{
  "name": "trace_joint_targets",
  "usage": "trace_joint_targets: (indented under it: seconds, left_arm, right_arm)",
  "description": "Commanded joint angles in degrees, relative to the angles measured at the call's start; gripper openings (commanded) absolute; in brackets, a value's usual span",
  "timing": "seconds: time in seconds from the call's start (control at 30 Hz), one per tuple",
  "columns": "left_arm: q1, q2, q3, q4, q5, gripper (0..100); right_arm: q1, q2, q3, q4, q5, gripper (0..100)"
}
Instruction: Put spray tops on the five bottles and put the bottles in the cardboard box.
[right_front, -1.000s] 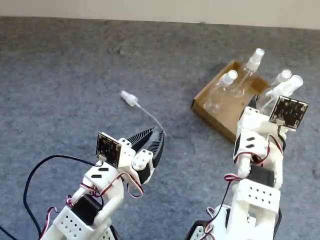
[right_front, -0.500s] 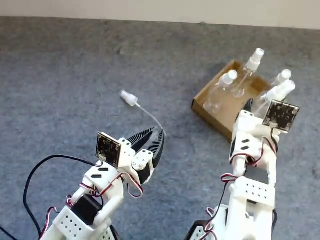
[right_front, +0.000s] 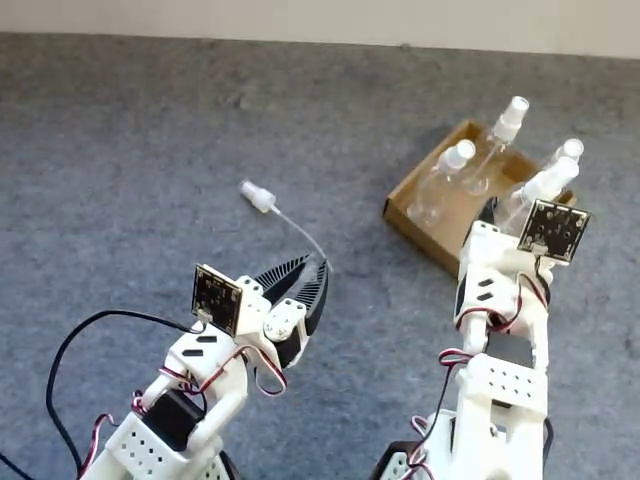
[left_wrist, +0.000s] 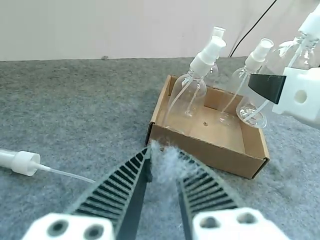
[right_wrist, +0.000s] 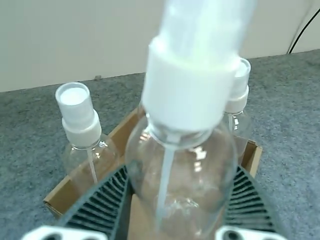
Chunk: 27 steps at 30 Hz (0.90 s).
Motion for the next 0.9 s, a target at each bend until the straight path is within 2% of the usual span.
trace_joint_targets:
  seconds: [0.0,0.33,0.5,0.87]
  left_arm:
    - [-1.1,-1.0,0.6,-1.5,0.5,1]
    - [-1.1,-1.0,1.0,-1.5,0.5,1]
    - [-1.1,-1.0,1.0,-1.5,0.5,1]
    - [-1.1,-1.0,1.0,-1.5,0.5,1]
  right_arm:
    - [-0.5,0.0,-1.2,-1.5,-0.2,18.0]
    - [-0.1,11.7,-7.1,-2.1,-0.4,18.0]
    - [-0.1,18.8,-8.9,-11.7,-0.4,18.0]
    - [-0.1,33.0,-12.4,-19.3,-0.2,18.0]
